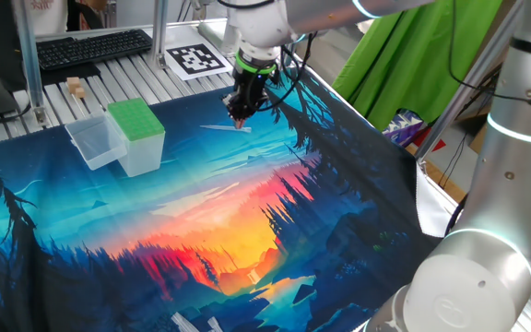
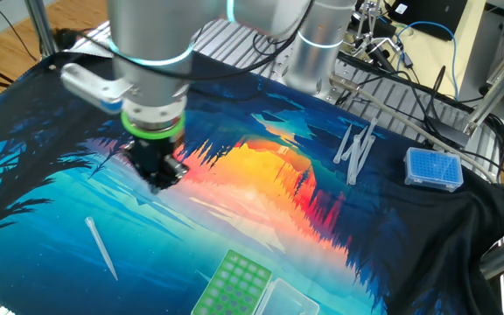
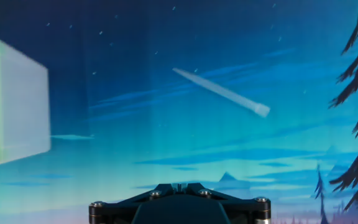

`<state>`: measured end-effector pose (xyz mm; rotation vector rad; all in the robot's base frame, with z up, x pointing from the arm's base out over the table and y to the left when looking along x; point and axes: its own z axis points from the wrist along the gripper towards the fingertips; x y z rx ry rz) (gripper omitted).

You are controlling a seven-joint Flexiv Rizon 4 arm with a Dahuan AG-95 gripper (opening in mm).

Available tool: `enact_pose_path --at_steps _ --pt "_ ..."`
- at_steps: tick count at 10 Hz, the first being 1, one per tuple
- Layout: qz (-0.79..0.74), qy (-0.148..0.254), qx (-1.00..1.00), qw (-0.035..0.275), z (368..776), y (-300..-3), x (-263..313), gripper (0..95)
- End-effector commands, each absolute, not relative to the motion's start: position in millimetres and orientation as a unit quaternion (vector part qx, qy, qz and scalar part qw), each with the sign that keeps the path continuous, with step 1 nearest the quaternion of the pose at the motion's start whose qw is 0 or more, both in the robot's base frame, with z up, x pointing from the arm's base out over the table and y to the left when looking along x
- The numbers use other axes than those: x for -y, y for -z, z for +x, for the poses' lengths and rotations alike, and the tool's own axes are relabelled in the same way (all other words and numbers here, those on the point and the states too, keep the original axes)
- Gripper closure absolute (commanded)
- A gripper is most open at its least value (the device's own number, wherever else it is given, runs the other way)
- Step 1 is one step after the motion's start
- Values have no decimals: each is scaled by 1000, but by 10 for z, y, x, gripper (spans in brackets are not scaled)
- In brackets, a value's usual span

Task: Insert a large pipette tip into the holder for large pipette tips

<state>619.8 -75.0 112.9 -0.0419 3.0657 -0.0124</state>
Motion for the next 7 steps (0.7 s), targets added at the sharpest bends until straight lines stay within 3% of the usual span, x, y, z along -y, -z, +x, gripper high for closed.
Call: enact_pose_path --at_steps 1,7 --pt "-15 2 -999 39 6309 -1066 825 950" --pt "-28 11 -999 34 6575 -988 1109 950"
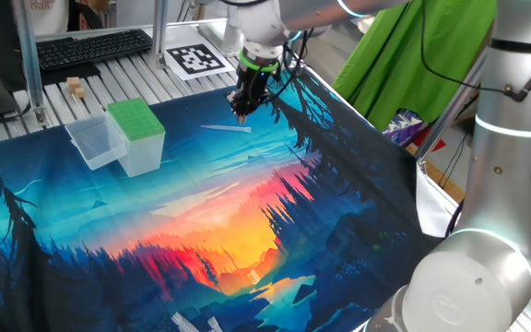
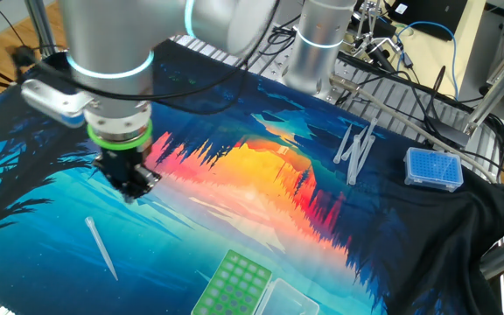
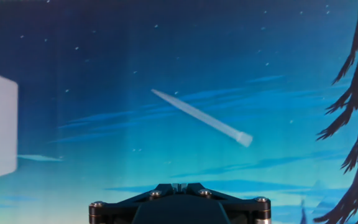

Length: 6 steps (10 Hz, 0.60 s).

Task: Insert a large pipette tip into the holder for large pipette tips

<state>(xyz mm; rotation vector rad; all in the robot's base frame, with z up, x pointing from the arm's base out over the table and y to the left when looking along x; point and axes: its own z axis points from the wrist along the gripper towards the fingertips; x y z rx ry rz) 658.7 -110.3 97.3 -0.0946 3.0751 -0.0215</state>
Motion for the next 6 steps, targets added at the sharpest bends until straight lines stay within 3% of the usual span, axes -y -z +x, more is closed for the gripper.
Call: enact_pose_path --at_steps 1,6 --pt "-26 10 -999 33 6576 -988 1109 950" --pt "-24 5 -999 27 6572 -987 1106 950"
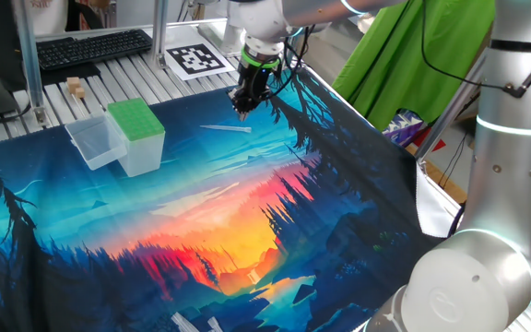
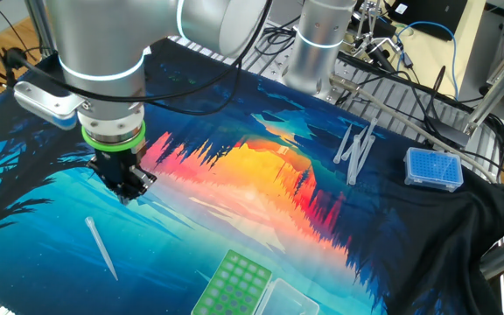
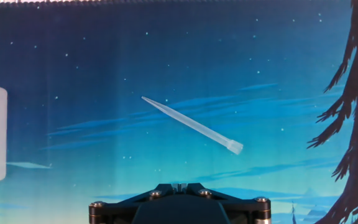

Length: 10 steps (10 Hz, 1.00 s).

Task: Insert a large pipette tip into the holder for large pipette tips

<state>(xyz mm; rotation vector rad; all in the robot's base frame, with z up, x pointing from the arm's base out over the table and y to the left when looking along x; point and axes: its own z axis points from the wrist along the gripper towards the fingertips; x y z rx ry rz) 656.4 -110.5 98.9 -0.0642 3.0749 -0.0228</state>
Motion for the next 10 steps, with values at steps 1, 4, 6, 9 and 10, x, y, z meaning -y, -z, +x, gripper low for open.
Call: enact_pose_path --at_steps 1,4,6,9,10 --pt "-24 4 -999 27 6572 -987 1106 950" --pt "-27 3 -999 26 6570 -987 1104 950" --pt "-23 -7 -999 23 6554 -985 1091 950" --pt "-24 -5 -999 24 6523 -971 1069 950" --pt "-25 -7 -999 26 6521 -969 1068 950"
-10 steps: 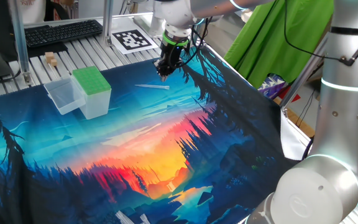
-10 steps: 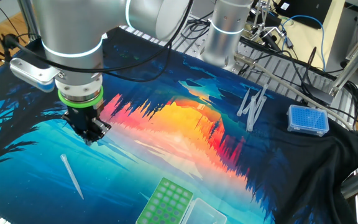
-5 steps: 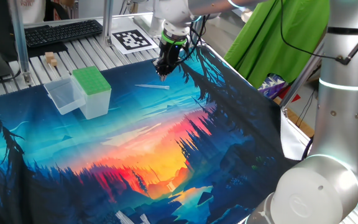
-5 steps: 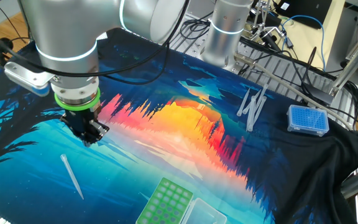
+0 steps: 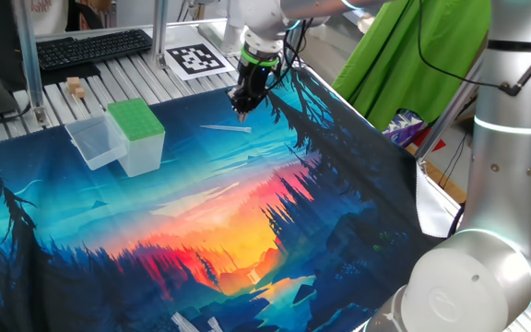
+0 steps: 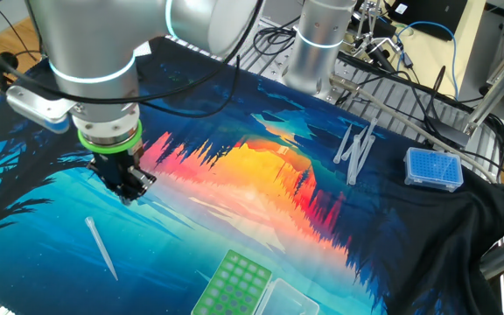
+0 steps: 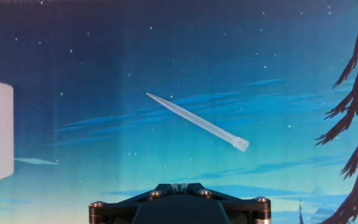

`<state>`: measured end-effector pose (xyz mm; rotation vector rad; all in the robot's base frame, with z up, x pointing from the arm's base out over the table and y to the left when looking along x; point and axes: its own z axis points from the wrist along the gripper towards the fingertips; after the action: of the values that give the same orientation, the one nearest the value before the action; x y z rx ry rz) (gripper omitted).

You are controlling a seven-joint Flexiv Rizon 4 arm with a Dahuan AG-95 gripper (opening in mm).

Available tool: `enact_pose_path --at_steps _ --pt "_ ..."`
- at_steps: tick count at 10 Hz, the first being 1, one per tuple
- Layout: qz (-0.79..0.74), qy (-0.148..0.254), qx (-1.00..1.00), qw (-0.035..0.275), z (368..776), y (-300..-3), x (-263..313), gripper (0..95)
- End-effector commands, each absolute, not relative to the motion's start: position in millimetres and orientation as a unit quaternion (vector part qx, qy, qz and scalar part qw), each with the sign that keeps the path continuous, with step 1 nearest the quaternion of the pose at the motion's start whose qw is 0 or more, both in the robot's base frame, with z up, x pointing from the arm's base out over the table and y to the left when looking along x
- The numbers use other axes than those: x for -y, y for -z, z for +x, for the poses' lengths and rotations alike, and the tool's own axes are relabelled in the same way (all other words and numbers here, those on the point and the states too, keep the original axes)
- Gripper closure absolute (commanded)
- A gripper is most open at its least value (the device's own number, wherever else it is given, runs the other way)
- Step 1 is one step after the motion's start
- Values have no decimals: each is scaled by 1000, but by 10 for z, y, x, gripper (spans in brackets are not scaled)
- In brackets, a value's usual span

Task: Insert a large pipette tip into the holder for large pipette tips

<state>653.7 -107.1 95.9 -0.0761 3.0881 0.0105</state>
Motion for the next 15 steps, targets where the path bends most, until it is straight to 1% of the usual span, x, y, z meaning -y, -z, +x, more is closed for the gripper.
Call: enact_pose_path --at_steps 1,7,11,14,15 --pt "-27 -9 -999 24 6521 -967 1067 950" --pt "-28 -10 -999 22 6501 -932 1050 950" --pt "-34 -9 -999 27 6501 -932 1050 950" --pt "-39 -3 -999 -4 6501 -932 1050 950" --pt "-38 -3 -999 -3 6501 -932 1050 950"
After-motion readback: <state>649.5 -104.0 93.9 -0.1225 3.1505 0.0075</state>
